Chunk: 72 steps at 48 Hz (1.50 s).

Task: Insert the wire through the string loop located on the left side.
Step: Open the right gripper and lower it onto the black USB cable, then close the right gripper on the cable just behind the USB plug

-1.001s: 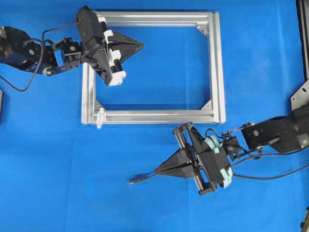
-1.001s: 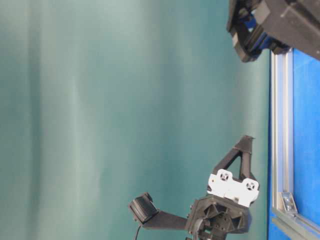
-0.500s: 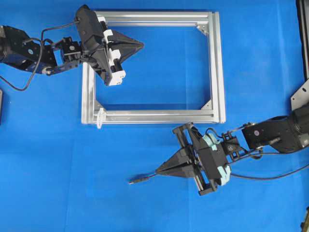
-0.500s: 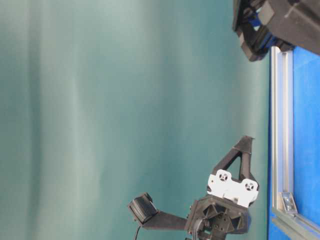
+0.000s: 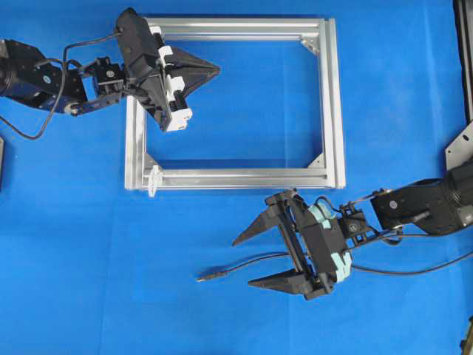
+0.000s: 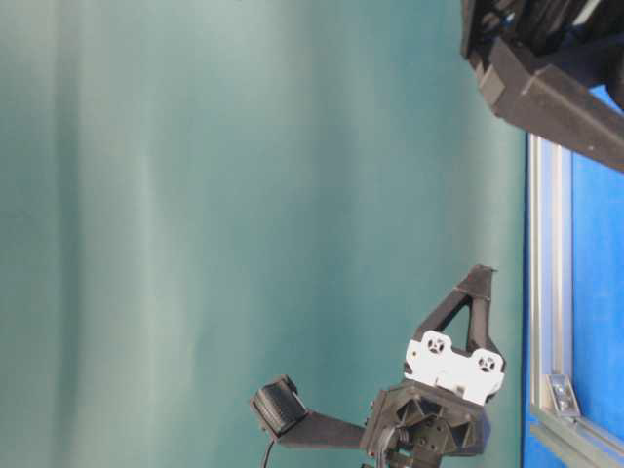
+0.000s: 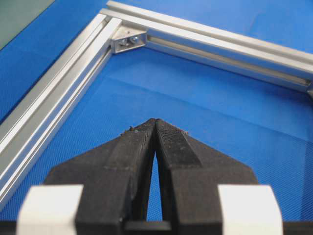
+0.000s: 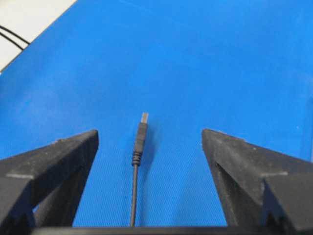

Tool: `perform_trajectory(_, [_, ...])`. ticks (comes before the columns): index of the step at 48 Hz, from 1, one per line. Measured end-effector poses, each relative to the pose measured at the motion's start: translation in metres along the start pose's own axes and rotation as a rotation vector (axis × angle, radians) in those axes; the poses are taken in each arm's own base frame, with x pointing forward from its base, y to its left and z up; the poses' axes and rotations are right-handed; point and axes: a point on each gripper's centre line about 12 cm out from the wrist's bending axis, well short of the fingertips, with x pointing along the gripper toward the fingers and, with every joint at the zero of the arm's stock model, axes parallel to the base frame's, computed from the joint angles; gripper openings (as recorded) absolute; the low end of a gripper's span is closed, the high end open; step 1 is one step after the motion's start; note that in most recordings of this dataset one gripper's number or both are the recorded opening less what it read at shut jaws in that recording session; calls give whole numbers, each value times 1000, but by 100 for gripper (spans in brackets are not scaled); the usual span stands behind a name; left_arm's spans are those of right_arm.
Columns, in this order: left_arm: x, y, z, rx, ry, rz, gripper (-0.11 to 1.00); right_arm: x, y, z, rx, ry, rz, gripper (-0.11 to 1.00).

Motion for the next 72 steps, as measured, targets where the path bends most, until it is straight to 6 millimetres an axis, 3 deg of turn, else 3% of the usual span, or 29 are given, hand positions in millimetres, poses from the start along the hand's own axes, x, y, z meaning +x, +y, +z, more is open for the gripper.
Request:
perform_trajectory(6, [0,0,0,1,3,-1,0,3,1,-3,21,10,-1,92])
perform_trajectory(23, [0,0,0,0,3,-1,0,33,-1,-47,87,113,-30,92])
perform_trajectory(41, [0,0,-2,0,15,-1,0,41,-3,-56,96,130,-40,87])
perform_trajectory(47, [0,0,-2,0,15,-1,0,41,-3,-56,96,130,-41,68])
perform_trajectory(53, [0,0,-2,0,15,-1,0,41,-2,-56,86,131,-38,29])
perform_trajectory(59, [-1,0,-3,0,21,-1,0,41,-3,-56,85,131,-37,3])
perform_trajectory(72, [-1,0,-3,0,23,-1,0,41,-2,-56,79,131,-32,0])
